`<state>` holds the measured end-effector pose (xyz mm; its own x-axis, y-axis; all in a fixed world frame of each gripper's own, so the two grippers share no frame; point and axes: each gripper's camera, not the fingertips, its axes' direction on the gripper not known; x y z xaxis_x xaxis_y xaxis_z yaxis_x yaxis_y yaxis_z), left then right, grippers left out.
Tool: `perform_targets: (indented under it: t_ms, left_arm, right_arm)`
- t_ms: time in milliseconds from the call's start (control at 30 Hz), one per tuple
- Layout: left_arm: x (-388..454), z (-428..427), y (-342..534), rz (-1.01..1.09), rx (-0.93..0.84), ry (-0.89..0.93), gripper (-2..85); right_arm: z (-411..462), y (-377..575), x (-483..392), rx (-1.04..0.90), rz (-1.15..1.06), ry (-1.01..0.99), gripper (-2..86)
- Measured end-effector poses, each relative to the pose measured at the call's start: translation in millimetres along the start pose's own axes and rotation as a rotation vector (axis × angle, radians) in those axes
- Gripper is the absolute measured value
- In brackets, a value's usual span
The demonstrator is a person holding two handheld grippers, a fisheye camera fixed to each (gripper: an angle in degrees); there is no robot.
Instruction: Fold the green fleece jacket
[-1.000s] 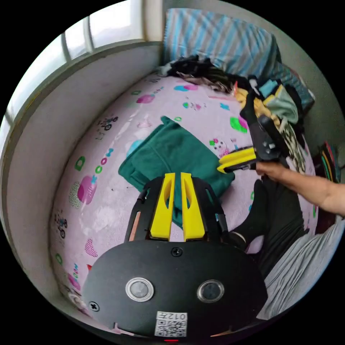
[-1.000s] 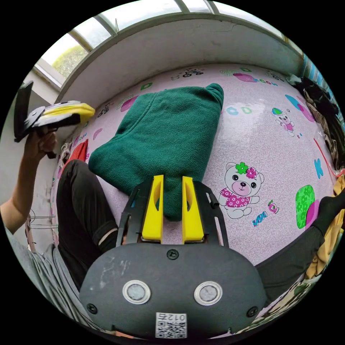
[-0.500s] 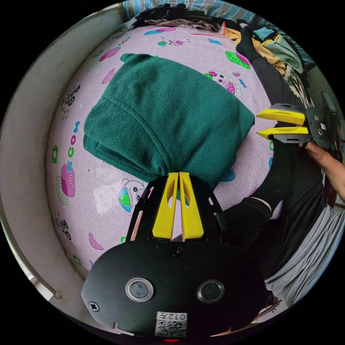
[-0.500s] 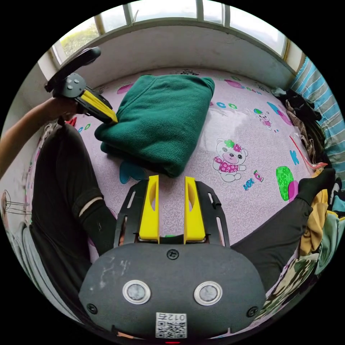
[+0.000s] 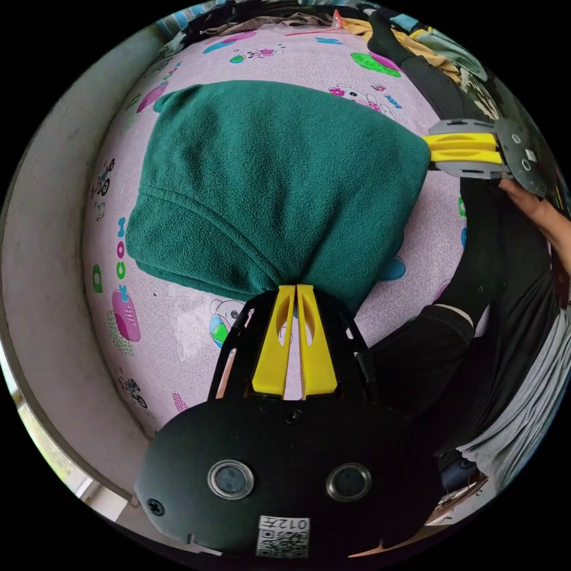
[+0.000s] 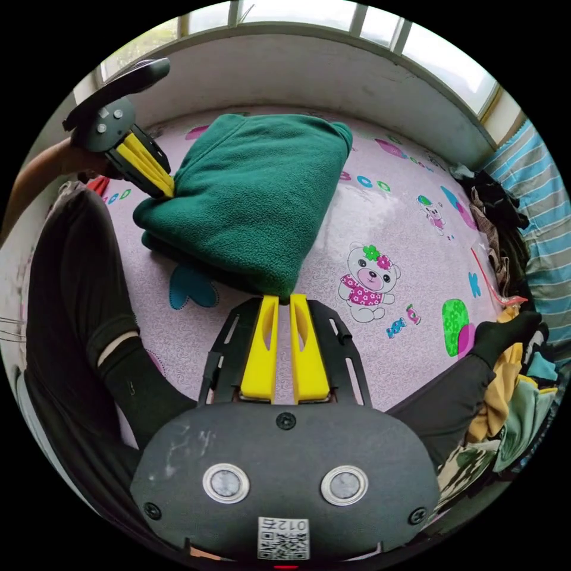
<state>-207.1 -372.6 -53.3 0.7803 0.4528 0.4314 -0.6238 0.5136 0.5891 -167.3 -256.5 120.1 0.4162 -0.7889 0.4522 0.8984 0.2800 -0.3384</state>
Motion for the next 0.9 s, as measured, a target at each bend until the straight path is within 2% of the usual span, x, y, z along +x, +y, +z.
perform_targets:
  t_ms: [100, 267, 400, 567, 733, 800, 900]
  left_arm:
    - [7.3, 10.4, 0.3, 0.008, 0.006, -0.031, -0.2]
    - [16.6, 21.2, 1.4, -0.007, 0.045, -0.049, -0.2]
    - [16.8, 28.6, -1.3, -0.015, 0.045, -0.025, -0.2]
    - [16.7, 36.1, -6.2, -0.006, 0.043, 0.006, -0.2]
    - [21.7, 43.1, -11.3, 0.005, 0.035, 0.006, -0.2]
    - [25.3, 45.0, -13.2, 0.013, 0.031, -0.005, -0.2]
    - [33.2, 48.5, -16.9, 0.036, 0.022, -0.034, -0.1]
  right_arm:
    - [12.7, -7.1, 17.4, -0.039, 0.035, -0.017, 1.3]
    - [23.6, -14.2, 62.2, -0.035, 0.21, -0.158, 1.8]
    - [18.6, -13.1, 69.4, -0.04, 0.132, -0.202, 3.9]
    - [0.2, 3.5, 58.8, 0.02, -0.055, -0.075, 6.6]
    - [4.5, -8.0, 68.5, 0.048, -0.086, 0.001, 7.6]
    - [8.7, -15.4, 72.8, 0.036, -0.132, 0.085, 5.3]
    - [5.1, -26.2, 106.8, 0.048, -0.071, 0.05, 2.9]
